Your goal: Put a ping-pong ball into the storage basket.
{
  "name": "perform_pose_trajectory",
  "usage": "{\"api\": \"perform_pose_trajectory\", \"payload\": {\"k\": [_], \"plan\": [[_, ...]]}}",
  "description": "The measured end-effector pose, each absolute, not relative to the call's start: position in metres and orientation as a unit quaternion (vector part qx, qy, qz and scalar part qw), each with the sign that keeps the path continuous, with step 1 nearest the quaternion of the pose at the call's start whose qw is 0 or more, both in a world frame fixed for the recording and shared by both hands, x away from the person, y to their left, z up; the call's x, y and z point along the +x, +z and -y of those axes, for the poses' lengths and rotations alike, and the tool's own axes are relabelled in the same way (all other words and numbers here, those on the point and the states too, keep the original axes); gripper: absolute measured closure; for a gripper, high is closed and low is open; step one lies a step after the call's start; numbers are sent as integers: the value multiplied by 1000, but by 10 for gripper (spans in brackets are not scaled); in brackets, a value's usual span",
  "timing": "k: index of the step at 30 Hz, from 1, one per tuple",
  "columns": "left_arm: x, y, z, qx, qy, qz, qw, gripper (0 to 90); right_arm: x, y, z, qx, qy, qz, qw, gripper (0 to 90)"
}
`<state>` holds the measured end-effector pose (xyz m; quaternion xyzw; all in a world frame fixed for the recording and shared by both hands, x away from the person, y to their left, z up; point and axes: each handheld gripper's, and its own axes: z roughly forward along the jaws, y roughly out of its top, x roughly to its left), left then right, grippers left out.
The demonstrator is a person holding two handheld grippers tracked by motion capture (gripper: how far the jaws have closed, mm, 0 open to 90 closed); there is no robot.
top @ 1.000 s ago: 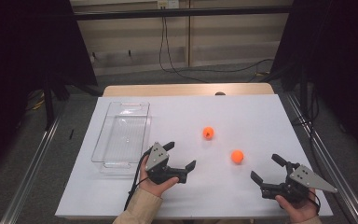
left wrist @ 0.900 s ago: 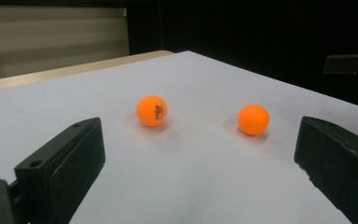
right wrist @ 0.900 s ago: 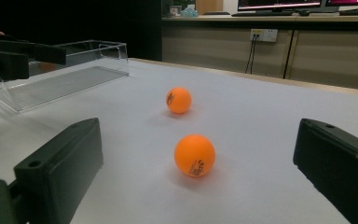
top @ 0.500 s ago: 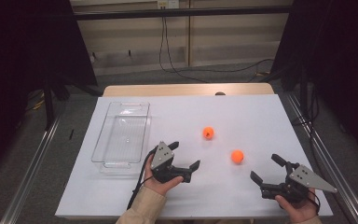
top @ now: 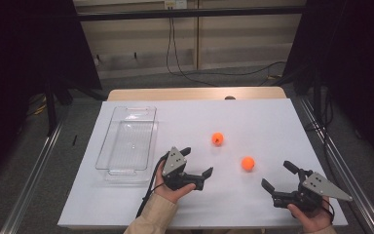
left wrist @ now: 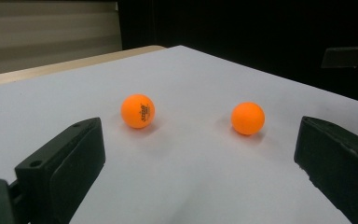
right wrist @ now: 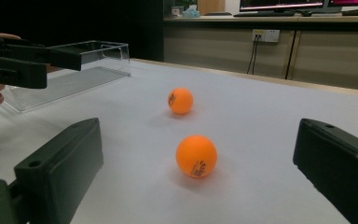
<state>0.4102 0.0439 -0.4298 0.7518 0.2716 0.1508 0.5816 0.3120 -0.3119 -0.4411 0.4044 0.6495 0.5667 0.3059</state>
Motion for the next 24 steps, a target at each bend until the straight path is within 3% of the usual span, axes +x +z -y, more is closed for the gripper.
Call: {"api": "perform_pose_trajectory", "payload": {"k": [24], "plan": [[417, -433, -27, 757, 136, -274, 577, 22, 313, -441, 312, 402, 567, -650, 305, 9]]}}
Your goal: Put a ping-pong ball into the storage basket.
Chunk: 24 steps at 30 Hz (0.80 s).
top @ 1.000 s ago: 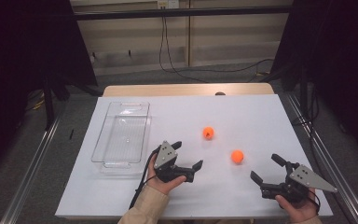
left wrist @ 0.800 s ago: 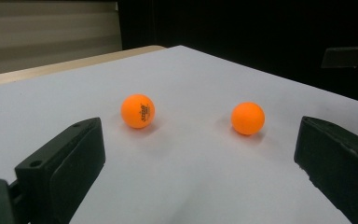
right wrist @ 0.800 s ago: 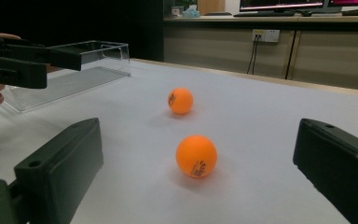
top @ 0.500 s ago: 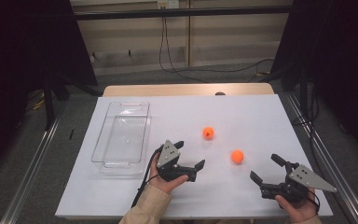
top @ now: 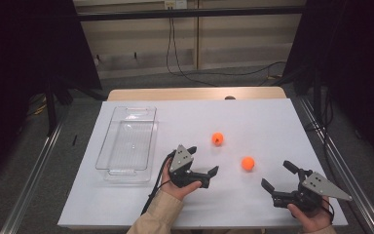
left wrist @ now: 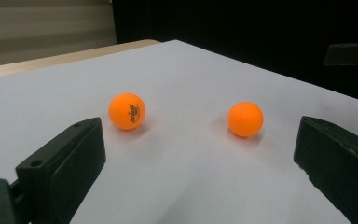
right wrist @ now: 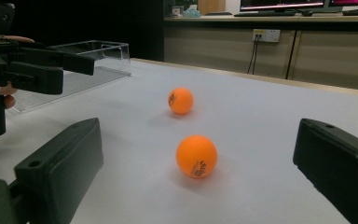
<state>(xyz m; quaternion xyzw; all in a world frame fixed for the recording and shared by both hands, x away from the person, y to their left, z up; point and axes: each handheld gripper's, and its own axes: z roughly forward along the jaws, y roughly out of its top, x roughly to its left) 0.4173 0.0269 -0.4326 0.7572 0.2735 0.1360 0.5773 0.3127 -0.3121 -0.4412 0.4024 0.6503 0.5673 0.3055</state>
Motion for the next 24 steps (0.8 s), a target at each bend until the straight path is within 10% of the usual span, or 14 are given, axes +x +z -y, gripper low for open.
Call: {"api": "perform_pose_trajectory", "payload": {"k": [24], "plan": [[425, -437, -9, 764, 119, -278, 569, 24, 312, -441, 312, 402, 567, -650, 306, 10]]}}
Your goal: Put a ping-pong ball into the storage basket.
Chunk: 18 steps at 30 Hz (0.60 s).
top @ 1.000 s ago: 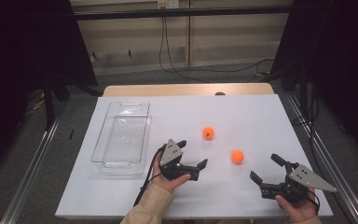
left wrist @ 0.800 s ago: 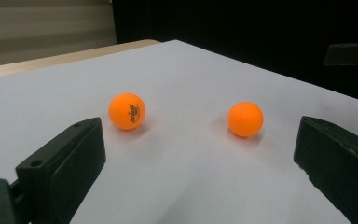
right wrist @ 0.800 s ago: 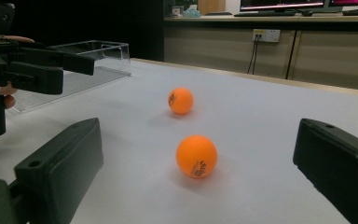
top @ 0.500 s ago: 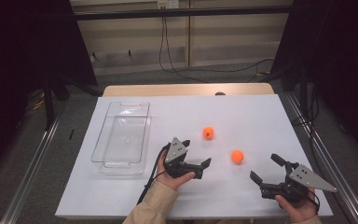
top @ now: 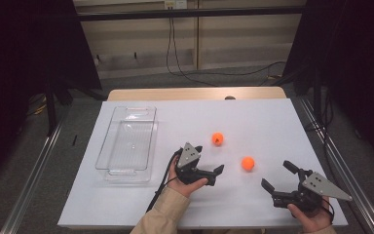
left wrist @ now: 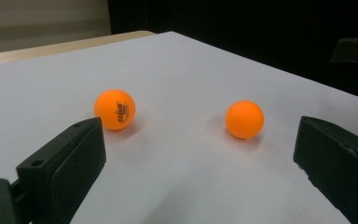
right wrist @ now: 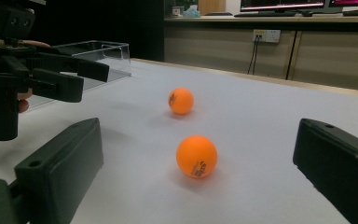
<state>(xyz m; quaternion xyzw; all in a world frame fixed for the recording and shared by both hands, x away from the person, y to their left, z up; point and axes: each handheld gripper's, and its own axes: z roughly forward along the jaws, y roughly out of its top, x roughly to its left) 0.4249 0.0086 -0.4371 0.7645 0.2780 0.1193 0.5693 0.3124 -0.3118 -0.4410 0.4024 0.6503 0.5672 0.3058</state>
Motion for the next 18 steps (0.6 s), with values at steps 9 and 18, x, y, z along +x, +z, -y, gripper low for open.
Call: {"api": "perform_pose_trajectory", "payload": {"k": [9, 18], "plan": [[428, -438, -3, 773, 118, -273, 561, 26, 313, -441, 311, 401, 569, -649, 306, 10], [429, -437, 3, 775, 115, -270, 559, 26, 313, -441, 312, 401, 567, -651, 305, 10]]}}
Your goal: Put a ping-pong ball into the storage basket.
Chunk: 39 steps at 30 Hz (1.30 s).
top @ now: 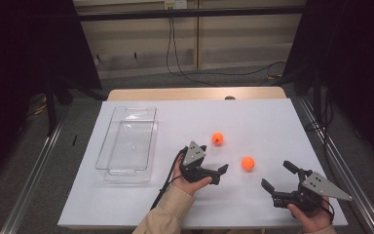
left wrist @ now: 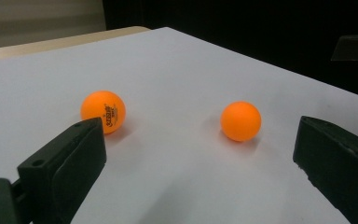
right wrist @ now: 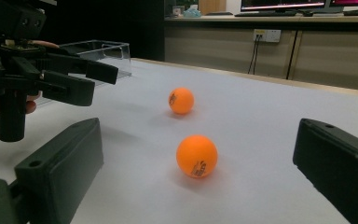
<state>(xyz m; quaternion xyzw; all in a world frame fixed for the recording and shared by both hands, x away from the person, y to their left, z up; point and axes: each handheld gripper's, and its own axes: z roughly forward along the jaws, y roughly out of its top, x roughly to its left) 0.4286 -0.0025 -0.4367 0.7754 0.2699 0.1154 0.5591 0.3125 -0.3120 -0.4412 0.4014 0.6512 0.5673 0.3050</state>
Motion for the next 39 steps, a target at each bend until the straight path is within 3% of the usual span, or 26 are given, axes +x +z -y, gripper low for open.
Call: {"api": "perform_pose_trajectory", "payload": {"k": [39], "plan": [[433, -436, 25, 783, 102, -265, 553, 28, 312, -441, 313, 400, 568, -651, 305, 13]]}}
